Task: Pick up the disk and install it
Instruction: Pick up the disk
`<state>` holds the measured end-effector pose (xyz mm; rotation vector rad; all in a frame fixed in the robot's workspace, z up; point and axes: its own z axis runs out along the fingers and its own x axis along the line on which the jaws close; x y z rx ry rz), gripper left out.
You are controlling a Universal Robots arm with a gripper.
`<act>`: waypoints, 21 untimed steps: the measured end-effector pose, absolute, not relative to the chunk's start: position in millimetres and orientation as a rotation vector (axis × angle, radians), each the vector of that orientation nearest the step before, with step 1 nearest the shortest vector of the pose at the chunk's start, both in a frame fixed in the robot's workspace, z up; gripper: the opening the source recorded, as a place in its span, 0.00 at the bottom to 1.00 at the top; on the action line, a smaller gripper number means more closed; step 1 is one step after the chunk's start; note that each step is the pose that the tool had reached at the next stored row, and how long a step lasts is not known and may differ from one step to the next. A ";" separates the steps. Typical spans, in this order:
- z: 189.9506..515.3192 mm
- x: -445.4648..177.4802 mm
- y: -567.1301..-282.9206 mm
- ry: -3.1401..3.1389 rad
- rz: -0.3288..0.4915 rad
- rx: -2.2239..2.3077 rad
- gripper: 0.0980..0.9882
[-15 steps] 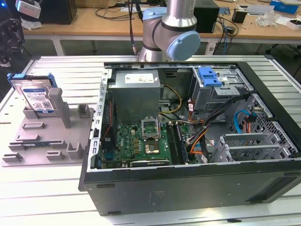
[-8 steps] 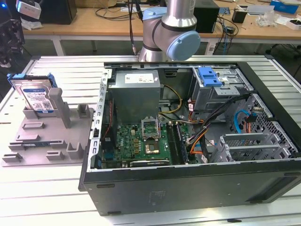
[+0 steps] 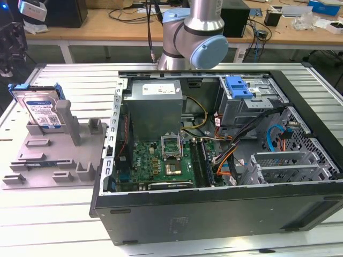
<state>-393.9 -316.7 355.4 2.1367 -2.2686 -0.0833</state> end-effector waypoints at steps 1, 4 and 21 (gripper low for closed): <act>355.3 -393.9 -316.7 -2.259 -0.083 2.147 0.45; 354.8 -394.0 -316.6 -2.247 -0.083 2.158 0.45; 343.8 -395.2 -314.5 -2.208 -0.082 2.197 0.45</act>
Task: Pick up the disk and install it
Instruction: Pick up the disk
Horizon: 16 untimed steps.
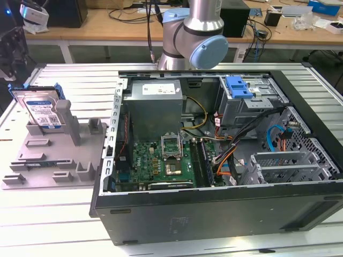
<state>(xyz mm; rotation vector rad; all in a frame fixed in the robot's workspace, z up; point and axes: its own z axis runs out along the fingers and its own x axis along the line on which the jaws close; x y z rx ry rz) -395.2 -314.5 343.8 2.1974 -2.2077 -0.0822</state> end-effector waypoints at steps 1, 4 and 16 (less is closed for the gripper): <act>343.1 -395.4 -314.5 -2.205 -0.082 2.200 0.45; 341.3 -395.7 -314.5 -2.196 -0.082 2.209 0.45; 337.1 -396.9 -314.6 -2.170 -0.082 2.234 0.45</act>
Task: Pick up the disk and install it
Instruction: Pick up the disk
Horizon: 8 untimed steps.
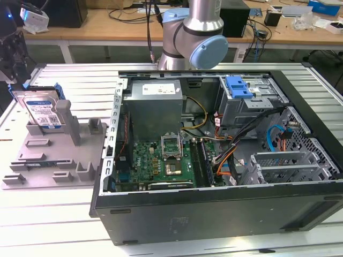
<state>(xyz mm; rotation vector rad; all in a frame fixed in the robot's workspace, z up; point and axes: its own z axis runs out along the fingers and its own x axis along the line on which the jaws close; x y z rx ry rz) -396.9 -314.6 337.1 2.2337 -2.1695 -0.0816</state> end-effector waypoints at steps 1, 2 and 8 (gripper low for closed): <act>336.6 -397.0 -314.6 -2.170 -0.081 2.234 0.45; 336.4 -397.0 -314.6 -2.170 -0.082 2.234 0.45; 333.3 -397.2 -314.7 -2.170 -0.082 2.234 0.45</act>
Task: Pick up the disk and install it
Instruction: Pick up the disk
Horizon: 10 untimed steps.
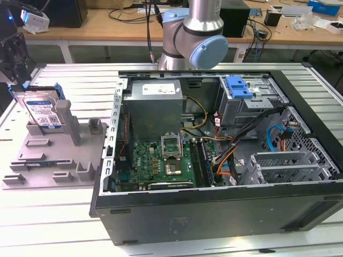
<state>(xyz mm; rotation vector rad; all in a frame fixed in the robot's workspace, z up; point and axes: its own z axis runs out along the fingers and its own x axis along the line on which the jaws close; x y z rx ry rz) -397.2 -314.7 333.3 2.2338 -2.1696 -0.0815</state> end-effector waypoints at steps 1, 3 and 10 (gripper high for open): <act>333.1 -397.2 -314.7 -2.170 -0.082 2.234 0.45; 332.3 -397.3 -315.2 -2.170 -0.082 2.234 0.45; 330.0 -397.4 -315.7 -2.170 -0.082 2.234 0.45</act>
